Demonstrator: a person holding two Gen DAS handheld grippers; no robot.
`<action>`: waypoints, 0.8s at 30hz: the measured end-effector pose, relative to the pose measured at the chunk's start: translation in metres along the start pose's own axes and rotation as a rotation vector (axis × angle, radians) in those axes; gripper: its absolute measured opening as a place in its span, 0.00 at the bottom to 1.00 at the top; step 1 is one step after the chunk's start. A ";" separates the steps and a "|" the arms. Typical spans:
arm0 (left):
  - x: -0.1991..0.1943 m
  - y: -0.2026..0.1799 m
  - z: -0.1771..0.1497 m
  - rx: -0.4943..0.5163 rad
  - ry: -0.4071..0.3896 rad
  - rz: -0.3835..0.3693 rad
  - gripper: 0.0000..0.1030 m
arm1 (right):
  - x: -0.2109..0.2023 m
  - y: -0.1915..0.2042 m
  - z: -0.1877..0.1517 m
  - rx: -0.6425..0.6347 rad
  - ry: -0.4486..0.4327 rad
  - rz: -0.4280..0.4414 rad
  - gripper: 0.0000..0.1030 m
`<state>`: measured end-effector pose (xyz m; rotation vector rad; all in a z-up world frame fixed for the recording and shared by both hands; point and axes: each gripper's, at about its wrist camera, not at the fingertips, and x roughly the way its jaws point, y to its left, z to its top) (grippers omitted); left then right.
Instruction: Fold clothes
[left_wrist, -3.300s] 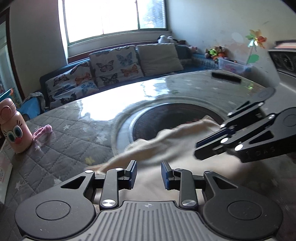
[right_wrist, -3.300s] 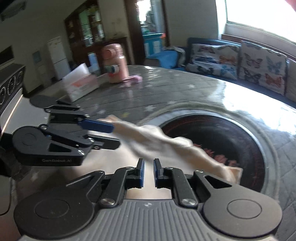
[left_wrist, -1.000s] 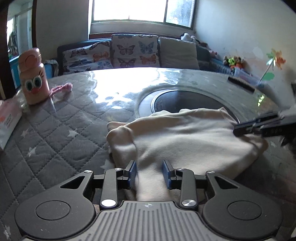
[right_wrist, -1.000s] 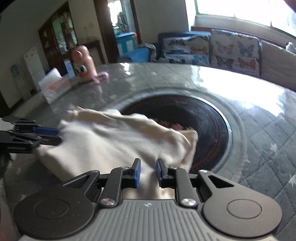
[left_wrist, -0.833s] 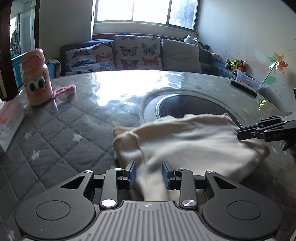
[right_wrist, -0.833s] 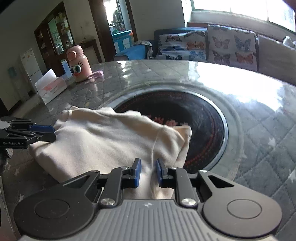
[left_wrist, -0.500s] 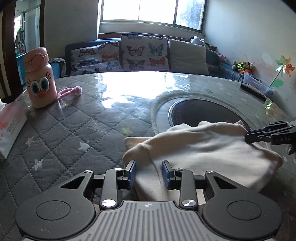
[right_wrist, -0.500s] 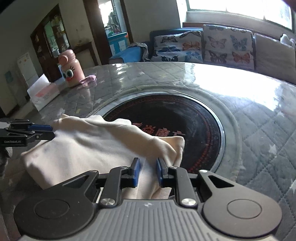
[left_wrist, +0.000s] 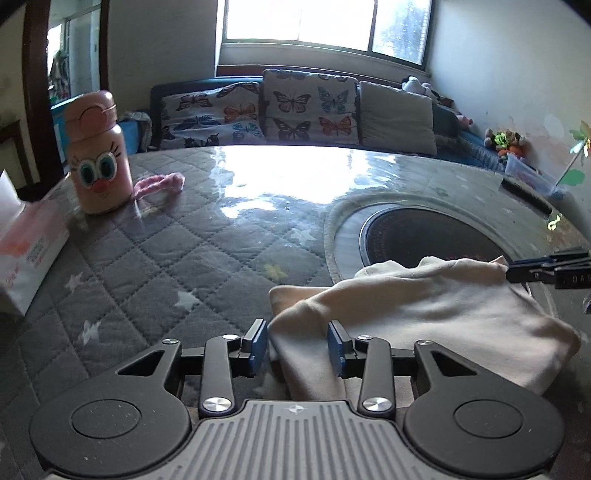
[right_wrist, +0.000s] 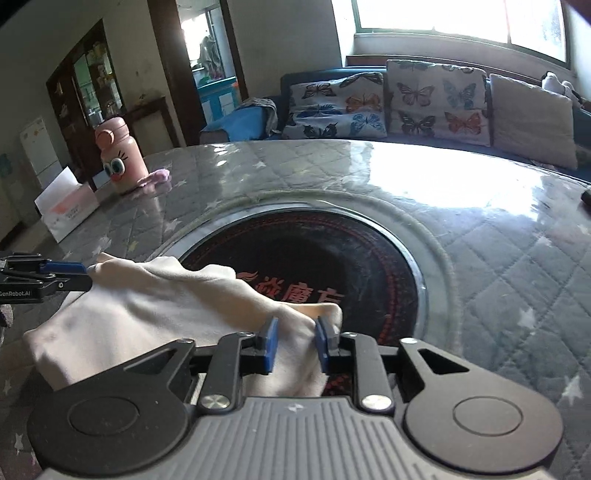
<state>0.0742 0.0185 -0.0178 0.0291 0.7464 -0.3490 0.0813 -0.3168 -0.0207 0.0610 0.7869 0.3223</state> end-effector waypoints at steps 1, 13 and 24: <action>-0.003 0.001 -0.002 -0.010 0.000 -0.007 0.41 | -0.002 -0.002 -0.001 0.007 0.001 -0.001 0.35; -0.011 -0.001 -0.014 -0.081 0.032 -0.014 0.51 | -0.001 -0.013 -0.013 0.098 0.033 0.026 0.37; -0.005 -0.004 -0.014 -0.122 0.049 -0.024 0.38 | -0.001 -0.008 -0.013 0.087 0.031 0.021 0.20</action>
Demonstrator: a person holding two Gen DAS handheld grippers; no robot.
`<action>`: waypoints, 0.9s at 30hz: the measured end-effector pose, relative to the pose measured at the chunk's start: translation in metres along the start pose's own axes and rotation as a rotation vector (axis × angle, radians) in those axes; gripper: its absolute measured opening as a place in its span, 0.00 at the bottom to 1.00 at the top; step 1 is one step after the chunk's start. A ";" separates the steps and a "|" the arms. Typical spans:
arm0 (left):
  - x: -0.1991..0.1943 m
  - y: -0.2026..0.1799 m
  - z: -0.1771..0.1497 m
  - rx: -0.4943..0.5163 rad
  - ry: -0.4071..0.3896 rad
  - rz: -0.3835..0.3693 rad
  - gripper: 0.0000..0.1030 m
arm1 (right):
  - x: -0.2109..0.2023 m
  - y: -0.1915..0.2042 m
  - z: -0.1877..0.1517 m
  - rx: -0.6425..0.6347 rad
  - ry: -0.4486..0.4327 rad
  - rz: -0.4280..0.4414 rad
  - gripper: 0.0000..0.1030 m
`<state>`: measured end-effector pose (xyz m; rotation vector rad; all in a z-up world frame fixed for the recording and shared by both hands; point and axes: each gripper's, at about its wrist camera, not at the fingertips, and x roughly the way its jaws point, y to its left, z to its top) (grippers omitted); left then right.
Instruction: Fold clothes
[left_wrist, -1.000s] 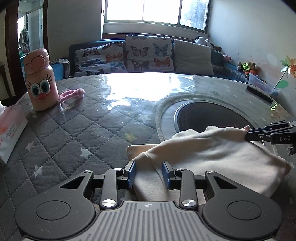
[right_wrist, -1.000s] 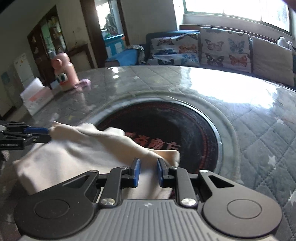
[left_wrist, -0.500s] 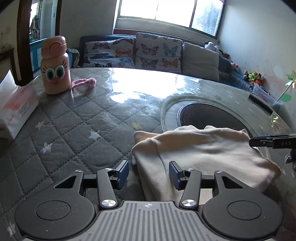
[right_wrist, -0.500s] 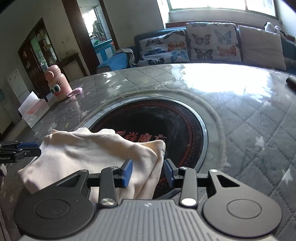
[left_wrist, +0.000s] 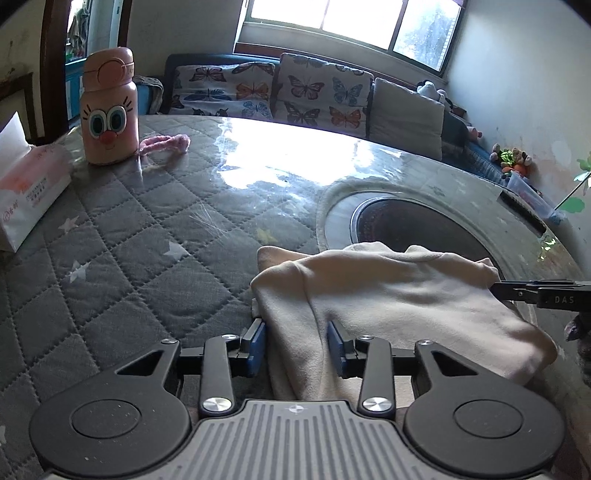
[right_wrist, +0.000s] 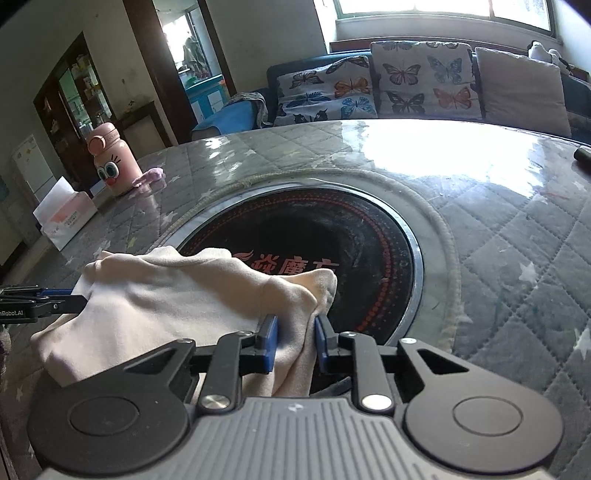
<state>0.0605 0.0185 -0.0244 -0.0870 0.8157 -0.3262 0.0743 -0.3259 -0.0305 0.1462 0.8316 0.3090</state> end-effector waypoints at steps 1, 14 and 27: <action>0.000 0.000 0.000 -0.009 0.001 0.002 0.38 | 0.000 -0.001 0.000 0.005 0.000 0.002 0.20; 0.001 -0.005 0.001 -0.059 0.009 -0.005 0.19 | 0.000 -0.001 -0.001 0.033 -0.012 0.023 0.11; -0.054 -0.006 0.001 -0.056 -0.117 -0.010 0.14 | -0.040 0.042 0.026 -0.066 -0.121 0.069 0.09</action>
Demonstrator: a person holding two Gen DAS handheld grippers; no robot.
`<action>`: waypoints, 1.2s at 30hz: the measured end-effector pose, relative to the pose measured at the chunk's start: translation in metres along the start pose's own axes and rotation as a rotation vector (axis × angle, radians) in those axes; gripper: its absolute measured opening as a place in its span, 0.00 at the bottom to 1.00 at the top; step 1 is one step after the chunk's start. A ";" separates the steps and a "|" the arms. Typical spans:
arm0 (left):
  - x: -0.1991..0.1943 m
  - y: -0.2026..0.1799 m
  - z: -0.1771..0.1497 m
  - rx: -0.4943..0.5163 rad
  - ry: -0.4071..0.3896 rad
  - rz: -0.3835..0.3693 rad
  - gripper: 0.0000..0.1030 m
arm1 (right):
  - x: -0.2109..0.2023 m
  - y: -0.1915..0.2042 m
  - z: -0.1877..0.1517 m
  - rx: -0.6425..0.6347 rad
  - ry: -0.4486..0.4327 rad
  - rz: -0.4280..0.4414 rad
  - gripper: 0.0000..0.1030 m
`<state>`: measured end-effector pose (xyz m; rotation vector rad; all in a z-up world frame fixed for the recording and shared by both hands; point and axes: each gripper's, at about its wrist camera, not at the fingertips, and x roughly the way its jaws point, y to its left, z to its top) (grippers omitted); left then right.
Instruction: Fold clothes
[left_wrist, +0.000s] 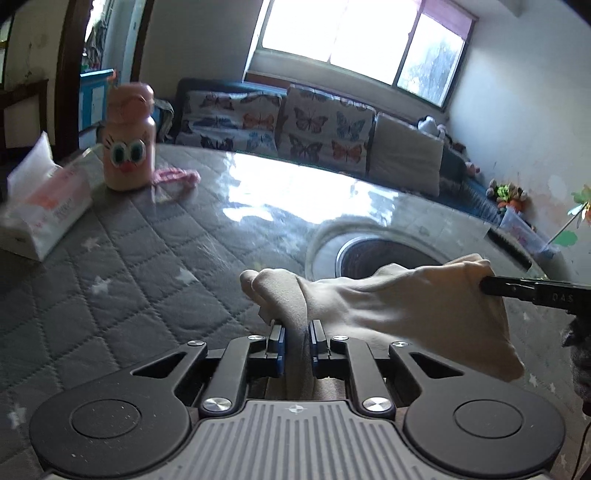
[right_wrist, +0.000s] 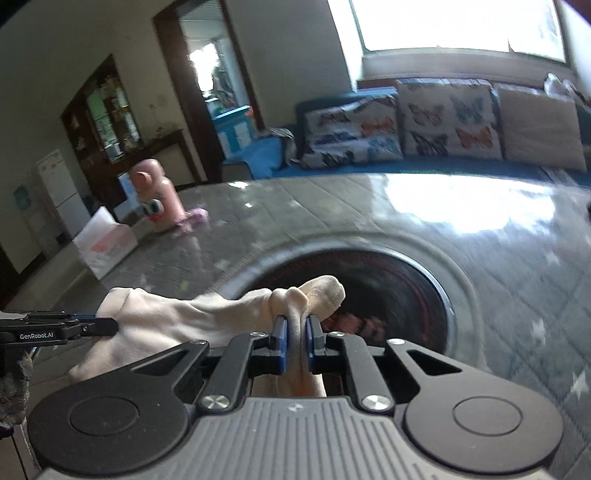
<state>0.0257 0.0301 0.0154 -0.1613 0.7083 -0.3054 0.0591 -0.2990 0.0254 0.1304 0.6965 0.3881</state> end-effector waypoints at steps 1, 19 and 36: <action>-0.006 0.002 0.000 -0.004 -0.011 0.002 0.14 | 0.000 0.006 0.004 -0.017 -0.005 0.006 0.09; -0.092 0.110 0.005 -0.135 -0.100 0.208 0.14 | 0.071 0.125 0.045 -0.202 0.014 0.193 0.08; -0.046 0.120 0.004 -0.117 -0.019 0.227 0.27 | 0.135 0.137 0.034 -0.224 0.128 0.142 0.16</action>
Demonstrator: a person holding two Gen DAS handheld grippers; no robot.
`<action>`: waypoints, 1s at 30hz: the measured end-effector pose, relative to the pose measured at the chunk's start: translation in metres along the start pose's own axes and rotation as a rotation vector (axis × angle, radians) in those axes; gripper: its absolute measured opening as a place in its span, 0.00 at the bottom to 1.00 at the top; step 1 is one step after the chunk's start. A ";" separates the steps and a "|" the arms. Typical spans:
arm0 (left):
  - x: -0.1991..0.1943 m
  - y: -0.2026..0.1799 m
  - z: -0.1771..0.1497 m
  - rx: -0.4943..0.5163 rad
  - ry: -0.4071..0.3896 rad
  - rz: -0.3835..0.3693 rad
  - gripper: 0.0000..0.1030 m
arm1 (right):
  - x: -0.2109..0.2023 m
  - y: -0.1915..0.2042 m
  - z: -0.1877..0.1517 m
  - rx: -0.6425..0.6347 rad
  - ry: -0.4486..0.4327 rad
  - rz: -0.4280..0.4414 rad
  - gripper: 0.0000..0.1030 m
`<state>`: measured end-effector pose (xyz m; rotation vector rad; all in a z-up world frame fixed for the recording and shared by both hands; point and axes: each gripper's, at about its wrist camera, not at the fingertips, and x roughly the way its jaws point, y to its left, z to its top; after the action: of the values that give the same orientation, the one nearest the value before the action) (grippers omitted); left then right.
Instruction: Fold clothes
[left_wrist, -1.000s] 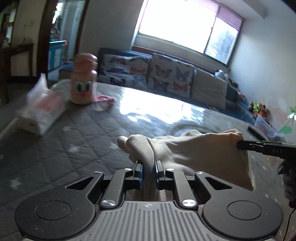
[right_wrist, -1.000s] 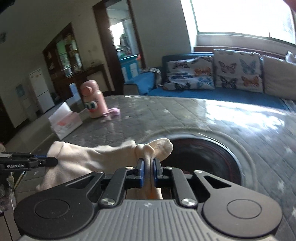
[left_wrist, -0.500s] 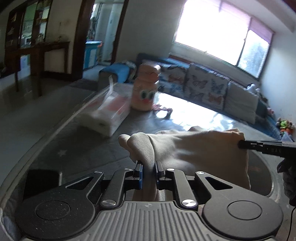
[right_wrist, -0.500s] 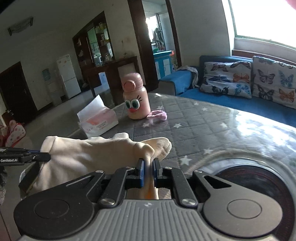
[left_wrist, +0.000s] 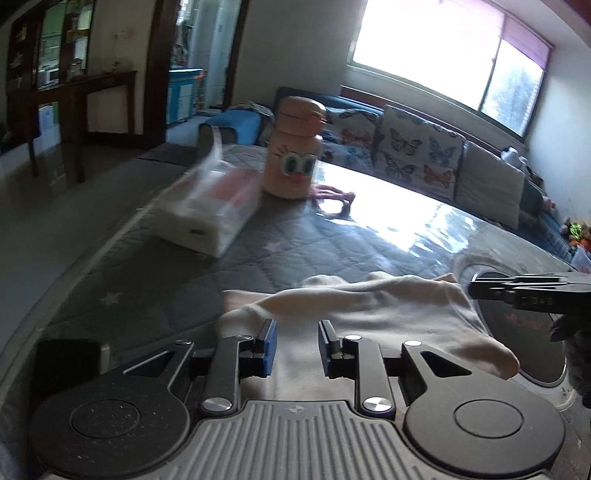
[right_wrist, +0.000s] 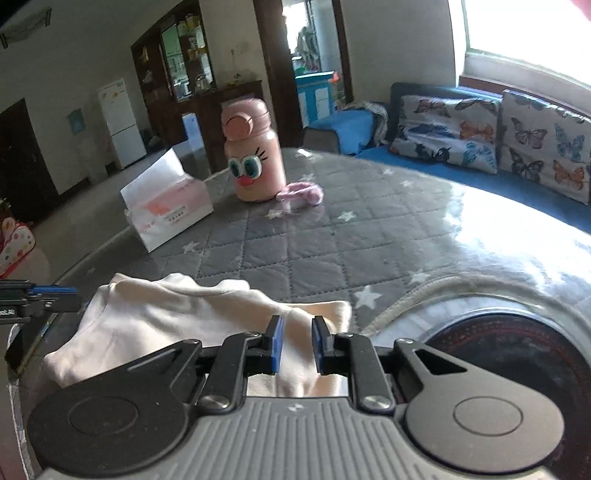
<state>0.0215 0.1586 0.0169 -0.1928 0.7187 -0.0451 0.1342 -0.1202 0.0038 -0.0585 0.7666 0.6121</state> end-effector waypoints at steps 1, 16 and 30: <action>0.006 -0.004 0.002 0.006 0.006 -0.009 0.27 | 0.004 0.001 0.001 0.001 0.007 0.007 0.16; 0.071 -0.023 0.015 0.028 0.082 -0.032 0.29 | 0.061 0.025 0.010 -0.039 0.052 0.063 0.16; 0.057 -0.031 0.014 0.057 0.060 -0.041 0.42 | 0.051 0.025 0.018 -0.079 0.044 0.083 0.17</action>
<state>0.0742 0.1238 -0.0040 -0.1519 0.7725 -0.1108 0.1603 -0.0694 -0.0125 -0.1135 0.7900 0.7223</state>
